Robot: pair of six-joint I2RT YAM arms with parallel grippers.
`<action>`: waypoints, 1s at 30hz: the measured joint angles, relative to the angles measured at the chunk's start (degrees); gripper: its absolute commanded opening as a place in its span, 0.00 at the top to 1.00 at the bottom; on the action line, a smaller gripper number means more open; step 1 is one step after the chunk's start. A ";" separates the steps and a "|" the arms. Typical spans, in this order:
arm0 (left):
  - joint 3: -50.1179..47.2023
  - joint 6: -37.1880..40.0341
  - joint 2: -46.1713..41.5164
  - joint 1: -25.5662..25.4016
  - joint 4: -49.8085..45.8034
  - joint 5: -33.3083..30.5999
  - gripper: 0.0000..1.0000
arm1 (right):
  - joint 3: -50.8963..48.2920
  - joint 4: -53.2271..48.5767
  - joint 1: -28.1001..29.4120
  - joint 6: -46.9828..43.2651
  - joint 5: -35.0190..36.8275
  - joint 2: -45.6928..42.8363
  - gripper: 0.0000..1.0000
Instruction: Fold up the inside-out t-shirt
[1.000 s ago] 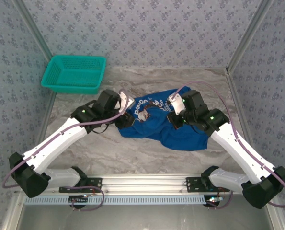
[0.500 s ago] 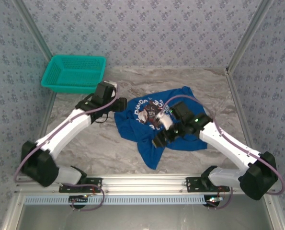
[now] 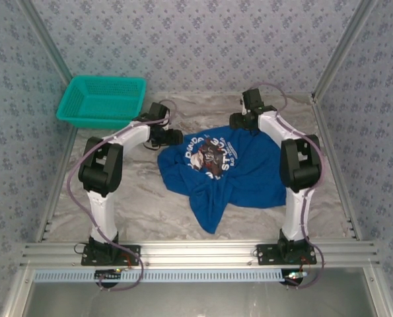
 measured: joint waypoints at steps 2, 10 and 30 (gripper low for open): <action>1.64 0.04 1.51 0.04 -0.04 2.12 0.28 | 4.02 -1.33 -1.11 0.17 0.48 4.44 0.23; 2.78 0.26 4.92 -0.28 -0.42 7.15 0.47 | 12.94 -4.85 -0.52 2.16 -1.92 14.47 0.47; 8.41 1.73 -4.98 1.90 10.75 11.15 1.00 | 31.74 -4.76 -4.28 2.71 -17.66 9.22 1.00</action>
